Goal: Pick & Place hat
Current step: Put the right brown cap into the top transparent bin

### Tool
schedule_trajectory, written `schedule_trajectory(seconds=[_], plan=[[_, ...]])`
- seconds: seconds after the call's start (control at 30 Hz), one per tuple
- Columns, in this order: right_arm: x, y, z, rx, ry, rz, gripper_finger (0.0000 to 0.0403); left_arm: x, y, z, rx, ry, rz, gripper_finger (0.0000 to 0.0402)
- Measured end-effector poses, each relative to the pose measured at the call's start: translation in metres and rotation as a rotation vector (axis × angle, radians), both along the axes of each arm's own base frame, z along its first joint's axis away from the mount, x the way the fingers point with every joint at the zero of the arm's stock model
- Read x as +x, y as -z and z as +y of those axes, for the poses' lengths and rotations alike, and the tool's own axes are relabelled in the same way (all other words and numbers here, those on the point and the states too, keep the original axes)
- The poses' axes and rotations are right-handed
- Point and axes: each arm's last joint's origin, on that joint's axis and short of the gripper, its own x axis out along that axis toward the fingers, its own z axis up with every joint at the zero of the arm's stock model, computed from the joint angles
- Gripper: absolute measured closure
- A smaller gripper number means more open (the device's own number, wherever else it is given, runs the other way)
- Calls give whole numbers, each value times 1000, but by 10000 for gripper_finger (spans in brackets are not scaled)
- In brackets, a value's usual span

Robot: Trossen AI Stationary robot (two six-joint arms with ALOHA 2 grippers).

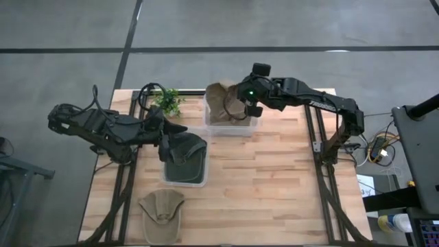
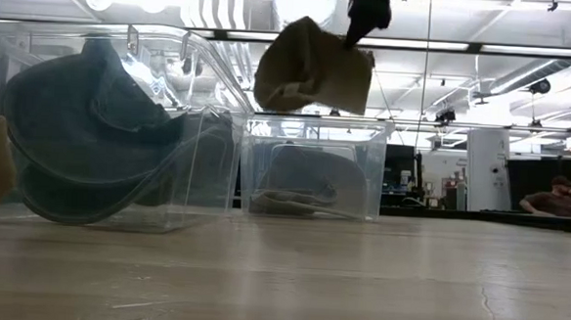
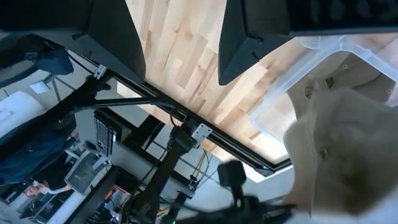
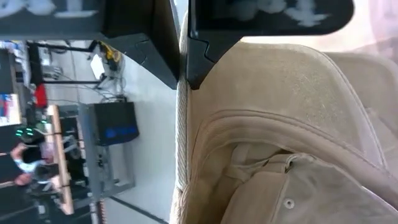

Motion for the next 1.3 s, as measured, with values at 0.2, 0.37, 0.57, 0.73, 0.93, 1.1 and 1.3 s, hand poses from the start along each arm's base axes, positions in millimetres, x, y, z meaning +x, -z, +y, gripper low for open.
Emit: schedule_trajectory(seconds=[0.2, 0.37, 0.57, 0.73, 0.93, 1.1, 1.3], plan=[[7, 31, -2, 55, -19, 30, 394, -1, 0, 1, -11, -19, -6, 207], [9, 58, -2, 111, -14, 42, 394, -1, 0, 1, -12, -19, -6, 207], [12, 87, -1, 148, -29, 57, 392, -1, 0, 1, -13, -19, -6, 207], [12, 98, -1, 165, -5, 37, 362, -1, 0, 1, -18, -20, -7, 207], [15, 98, -2, 155, -8, -3, 292, -1, 0, 1, -32, -24, -10, 207], [17, 84, -3, 80, 9, -17, 227, -1, 0, 1, -35, -28, -11, 207], [20, 41, 1, -1, 54, -145, 184, -1, 0, 1, -41, -30, -12, 207]])
